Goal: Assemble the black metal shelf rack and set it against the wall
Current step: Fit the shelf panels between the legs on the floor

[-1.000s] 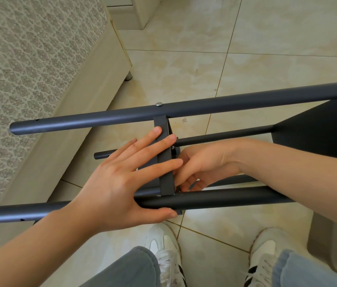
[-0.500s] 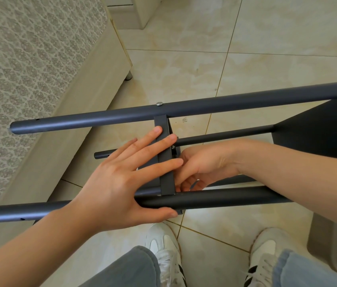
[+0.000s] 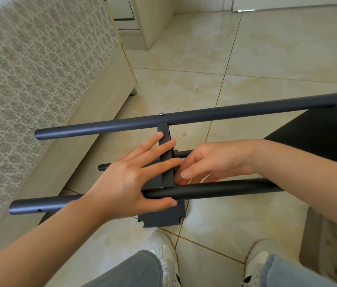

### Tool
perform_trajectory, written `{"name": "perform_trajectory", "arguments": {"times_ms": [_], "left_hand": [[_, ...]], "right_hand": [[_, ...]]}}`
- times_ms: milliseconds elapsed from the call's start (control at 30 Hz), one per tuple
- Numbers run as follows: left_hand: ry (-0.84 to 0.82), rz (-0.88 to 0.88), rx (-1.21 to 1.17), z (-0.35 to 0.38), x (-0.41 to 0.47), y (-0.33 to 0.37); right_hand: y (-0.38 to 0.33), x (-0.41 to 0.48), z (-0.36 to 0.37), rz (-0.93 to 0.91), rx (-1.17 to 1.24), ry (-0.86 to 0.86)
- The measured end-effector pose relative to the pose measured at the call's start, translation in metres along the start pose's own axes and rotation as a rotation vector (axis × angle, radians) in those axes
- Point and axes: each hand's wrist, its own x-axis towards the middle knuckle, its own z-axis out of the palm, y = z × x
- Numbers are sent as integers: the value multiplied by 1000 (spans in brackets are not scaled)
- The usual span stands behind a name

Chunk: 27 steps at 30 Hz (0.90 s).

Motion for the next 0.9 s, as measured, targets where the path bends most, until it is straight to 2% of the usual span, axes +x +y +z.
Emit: {"name": "perform_trajectory", "arguments": {"times_ms": [200, 567, 700, 900], "left_hand": [[-26, -80, 29, -2, 7, -3], [-36, -117, 167, -8, 19, 0], [-7, -189, 156, -7, 20, 2], [-6, -278, 113, -7, 19, 10]], "right_hand": [[-13, -25, 17, -58, -444, 386], [-1, -31, 39, -176, -729, 651], [-5, -30, 37, -197, -811, 726], [-10, -29, 34, -189, -843, 743]]}}
